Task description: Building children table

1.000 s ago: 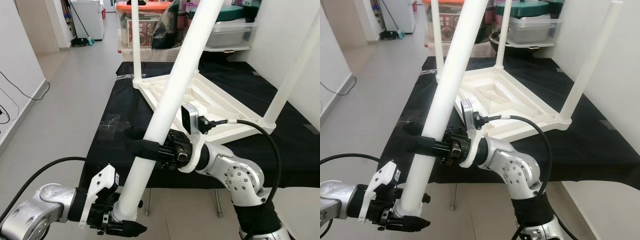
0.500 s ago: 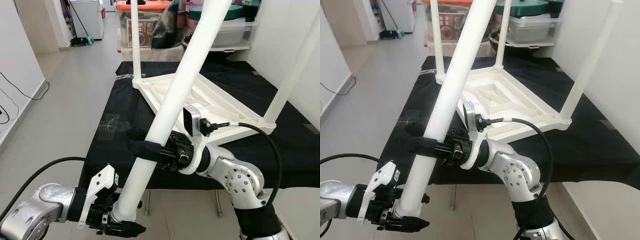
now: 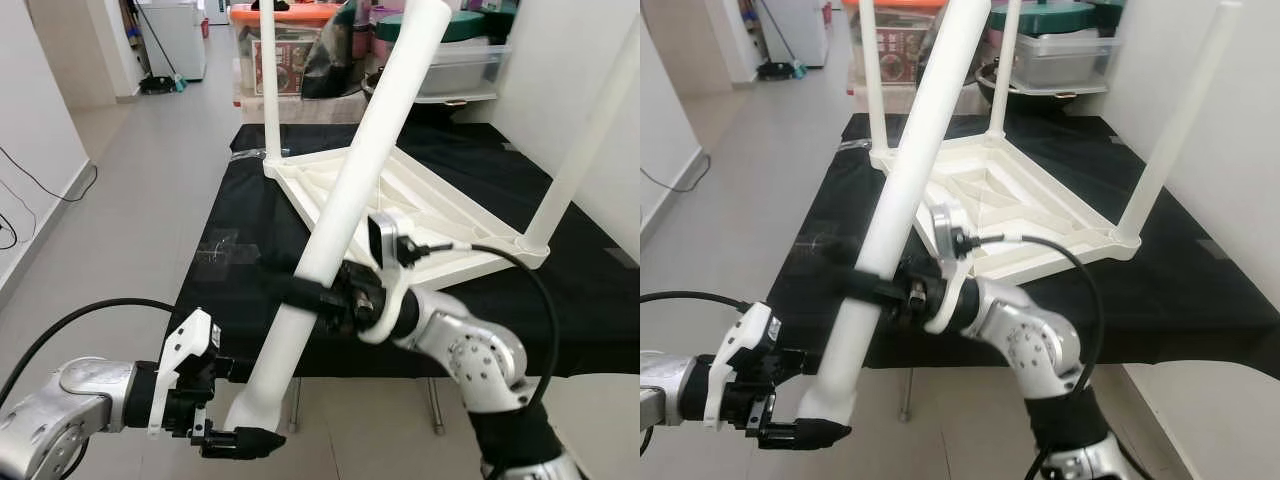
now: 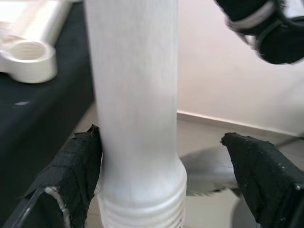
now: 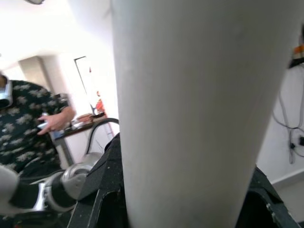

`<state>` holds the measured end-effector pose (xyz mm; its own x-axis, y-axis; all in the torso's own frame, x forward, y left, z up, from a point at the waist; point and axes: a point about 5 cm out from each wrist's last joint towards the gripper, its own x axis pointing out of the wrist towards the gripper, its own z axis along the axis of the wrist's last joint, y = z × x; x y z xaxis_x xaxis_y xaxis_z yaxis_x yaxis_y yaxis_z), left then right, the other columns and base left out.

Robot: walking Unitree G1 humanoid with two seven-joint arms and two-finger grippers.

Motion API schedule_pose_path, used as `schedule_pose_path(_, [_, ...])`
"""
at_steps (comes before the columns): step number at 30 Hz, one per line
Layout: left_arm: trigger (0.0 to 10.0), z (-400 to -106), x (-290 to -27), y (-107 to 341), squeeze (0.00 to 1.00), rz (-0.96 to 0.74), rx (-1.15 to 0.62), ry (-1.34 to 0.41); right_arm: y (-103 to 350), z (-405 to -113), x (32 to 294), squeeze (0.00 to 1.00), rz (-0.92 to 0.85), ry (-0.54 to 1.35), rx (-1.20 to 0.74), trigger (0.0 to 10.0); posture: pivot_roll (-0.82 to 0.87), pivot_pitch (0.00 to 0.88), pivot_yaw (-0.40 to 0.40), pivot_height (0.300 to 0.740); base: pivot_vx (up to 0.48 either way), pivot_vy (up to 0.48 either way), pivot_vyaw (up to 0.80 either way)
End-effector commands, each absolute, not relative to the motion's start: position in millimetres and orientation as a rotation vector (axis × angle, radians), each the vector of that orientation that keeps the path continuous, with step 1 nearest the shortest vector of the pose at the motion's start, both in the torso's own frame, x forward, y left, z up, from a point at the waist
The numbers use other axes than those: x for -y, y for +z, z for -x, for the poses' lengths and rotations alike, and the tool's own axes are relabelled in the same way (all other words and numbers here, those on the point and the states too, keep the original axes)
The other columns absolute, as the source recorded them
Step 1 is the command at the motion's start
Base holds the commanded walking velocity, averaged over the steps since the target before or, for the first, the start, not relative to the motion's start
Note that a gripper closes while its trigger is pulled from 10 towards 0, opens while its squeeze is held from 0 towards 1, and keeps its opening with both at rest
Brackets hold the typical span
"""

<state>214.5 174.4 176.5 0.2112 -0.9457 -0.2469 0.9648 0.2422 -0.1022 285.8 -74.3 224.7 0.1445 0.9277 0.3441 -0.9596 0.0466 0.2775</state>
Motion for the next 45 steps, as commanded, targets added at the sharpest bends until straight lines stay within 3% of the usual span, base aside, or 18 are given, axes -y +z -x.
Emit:
schedule_pose_path(1, [10.0,-210.6,-173.6,180.9,1.0,-0.055,-0.261,-1.337,227.3,-300.5,88.7,0.0,-0.458,1.311,0.114,0.0,0.11,0.0,-0.041,0.74,0.0,0.0,0.0])
schedule_pose_path(2, [10.0,-211.3,-175.2,183.7,0.17,-0.036,-0.237,-1.314,228.6,-307.5,94.5,0.0,-0.447,1.257,0.124,0.0,0.11,0.0,-0.043,0.74,0.0,0.0,0.0])
schedule_pose_path(3, [10.0,-211.7,-176.4,185.7,0.0,-0.021,-0.219,-1.297,229.9,-312.5,99.0,0.0,-0.439,1.219,0.132,0.0,0.11,0.0,-0.043,0.74,0.0,0.0,0.0])
schedule_pose_path(11, [10.0,-217.9,-182.4,190.2,0.0,0.048,-0.142,-1.148,239.9,-325.9,117.9,0.0,-0.396,1.102,0.186,0.0,0.12,0.0,-0.035,0.74,0.0,0.0,0.0])
schedule_pose_path(13, [10.0,-223.3,-186.0,185.3,0.0,0.073,-0.124,-1.054,241.5,-328.7,123.7,0.0,-0.379,1.067,0.198,0.0,0.12,0.0,-0.032,0.74,0.0,0.0,0.0])
schedule_pose_path(14, [10.0,-231.7,-190.7,170.8,0.0,0.108,-0.116,-0.847,247.2,-329.6,136.6,0.0,-0.358,1.019,0.234,0.0,0.11,0.0,-0.032,0.74,0.0,0.0,0.0])
schedule_pose_path(16, [10.0,-232.9,-194.5,156.9,0.0,0.113,-0.145,-0.726,254.3,-328.2,144.9,0.0,-0.344,0.994,0.27,0.0,0.11,0.0,-0.029,0.74,0.0,0.0,0.0])
schedule_pose_path(22, [10.0,-230.1,-218.9,110.1,0.0,0.055,-0.326,-0.483,268.4,-326.5,152.1,0.0,-0.33,0.985,0.337,0.0,0.1,0.0,-0.027,0.74,0.0,0.0,0.0])
schedule_pose_path(35, [10.0,-251.5,-198.8,113.7,0.0,0.116,-0.218,-0.351,260.5,-322.4,148.1,0.0,-0.335,1.006,0.335,0.0,0.1,0.0,-0.028,0.74,0.0,0.0,0.0])
schedule_pose_path(45, [10.0,-254.9,-189.9,114.2,0.0,0.126,-0.2,-0.343,256.7,-319.0,145.1,0.0,-0.404,1.004,0.349,0.0,0.1,0.0,-0.025,0.74,0.0,0.0,0.0])
